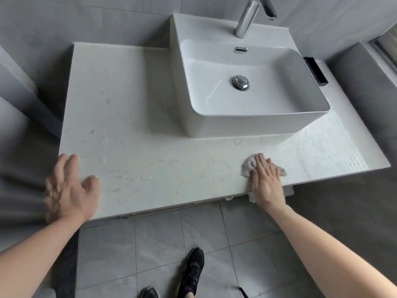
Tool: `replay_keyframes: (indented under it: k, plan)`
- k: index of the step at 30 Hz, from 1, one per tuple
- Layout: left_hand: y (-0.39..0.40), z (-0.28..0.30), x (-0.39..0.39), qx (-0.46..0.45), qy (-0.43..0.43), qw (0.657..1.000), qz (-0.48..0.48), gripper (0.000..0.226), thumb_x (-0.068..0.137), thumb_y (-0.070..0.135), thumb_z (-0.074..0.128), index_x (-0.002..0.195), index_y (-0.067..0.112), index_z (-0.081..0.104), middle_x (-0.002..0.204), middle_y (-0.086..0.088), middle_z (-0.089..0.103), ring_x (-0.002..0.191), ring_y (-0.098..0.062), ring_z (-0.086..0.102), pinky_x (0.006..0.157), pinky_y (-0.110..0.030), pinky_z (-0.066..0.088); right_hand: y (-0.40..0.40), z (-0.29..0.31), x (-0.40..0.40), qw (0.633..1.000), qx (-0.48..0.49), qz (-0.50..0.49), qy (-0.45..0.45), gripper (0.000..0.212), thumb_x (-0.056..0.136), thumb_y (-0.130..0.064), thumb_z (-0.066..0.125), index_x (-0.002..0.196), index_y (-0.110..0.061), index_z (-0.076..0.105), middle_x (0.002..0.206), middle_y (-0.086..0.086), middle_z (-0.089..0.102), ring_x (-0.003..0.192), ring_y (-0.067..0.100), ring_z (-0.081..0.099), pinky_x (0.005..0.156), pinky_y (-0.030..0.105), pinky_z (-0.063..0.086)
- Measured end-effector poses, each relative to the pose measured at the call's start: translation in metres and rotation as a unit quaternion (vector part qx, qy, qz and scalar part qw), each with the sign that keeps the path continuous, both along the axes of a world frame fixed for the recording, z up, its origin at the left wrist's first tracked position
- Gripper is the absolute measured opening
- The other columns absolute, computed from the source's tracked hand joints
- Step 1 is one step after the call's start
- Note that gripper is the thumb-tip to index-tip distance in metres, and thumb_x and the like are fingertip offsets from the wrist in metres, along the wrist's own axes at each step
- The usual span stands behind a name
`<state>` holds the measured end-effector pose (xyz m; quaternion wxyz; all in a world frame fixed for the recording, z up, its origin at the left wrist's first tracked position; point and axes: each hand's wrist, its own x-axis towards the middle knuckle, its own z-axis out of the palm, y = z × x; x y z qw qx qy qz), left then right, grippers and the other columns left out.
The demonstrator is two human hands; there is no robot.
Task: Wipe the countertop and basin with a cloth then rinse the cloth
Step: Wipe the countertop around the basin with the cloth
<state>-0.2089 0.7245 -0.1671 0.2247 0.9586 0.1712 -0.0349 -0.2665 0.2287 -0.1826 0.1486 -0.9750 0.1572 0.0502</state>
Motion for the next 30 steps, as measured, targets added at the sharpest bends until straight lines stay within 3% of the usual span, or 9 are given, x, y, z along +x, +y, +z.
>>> replay_keyframes:
  k: [5,11,18,25,30]
  plan:
    - [0.001,0.000,0.001,0.002,0.003,1.000,-0.002,0.072,0.084,0.049,0.035,0.154,0.033,0.027,0.168,0.015,0.008,0.140,-0.045,0.032,0.102,-0.069,0.042,0.003,0.005,0.002,1.000,0.016,-0.022,0.016,0.057,0.112,-0.041,0.025,0.166,-0.028,0.013,0.172,-0.014,0.002,0.161,0.016,-0.005,0.131,0.047,-0.002]
    - [0.000,0.002,0.001,0.004,-0.002,1.000,-0.004,0.073,0.083,0.048,0.035,0.154,0.032,0.027,0.168,0.013,0.010,0.141,-0.045,0.031,0.101,-0.069,0.041,0.107,0.010,0.011,0.990,0.025,0.139,0.013,0.059,0.110,-0.047,0.023,0.164,-0.036,0.002,0.171,-0.016,-0.007,0.159,0.015,-0.017,0.128,0.043,-0.014]
    - [0.000,-0.001,0.002,0.007,-0.003,1.000,0.002,0.073,0.083,0.046,0.036,0.154,0.032,0.028,0.168,0.014,0.011,0.140,-0.044,0.033,0.106,-0.065,0.040,0.176,-0.002,0.019,0.972,0.031,0.234,-0.013,0.058,0.110,-0.043,0.030,0.165,-0.034,0.014,0.173,-0.014,0.005,0.161,0.018,-0.007,0.130,0.044,-0.005]
    - [0.002,-0.001,0.002,0.003,-0.001,1.000,0.002,0.073,0.083,0.046,0.035,0.154,0.032,0.028,0.168,0.014,0.011,0.141,-0.044,0.032,0.103,-0.067,0.040,0.091,0.003,0.019,0.993,0.010,0.118,0.003,0.059,0.110,-0.041,0.031,0.165,-0.040,0.010,0.172,-0.018,0.002,0.161,0.017,-0.005,0.130,0.051,0.005]
    - [0.000,-0.001,0.002,0.003,-0.002,1.000,0.001,0.073,0.084,0.046,0.035,0.154,0.032,0.028,0.169,0.014,0.009,0.140,-0.044,0.031,0.103,-0.067,0.041,0.080,0.022,0.020,0.996,0.032,0.078,-0.001,0.065,0.107,-0.057,0.034,0.163,-0.048,0.002,0.173,-0.013,-0.012,0.159,0.017,-0.020,0.127,0.045,-0.011]
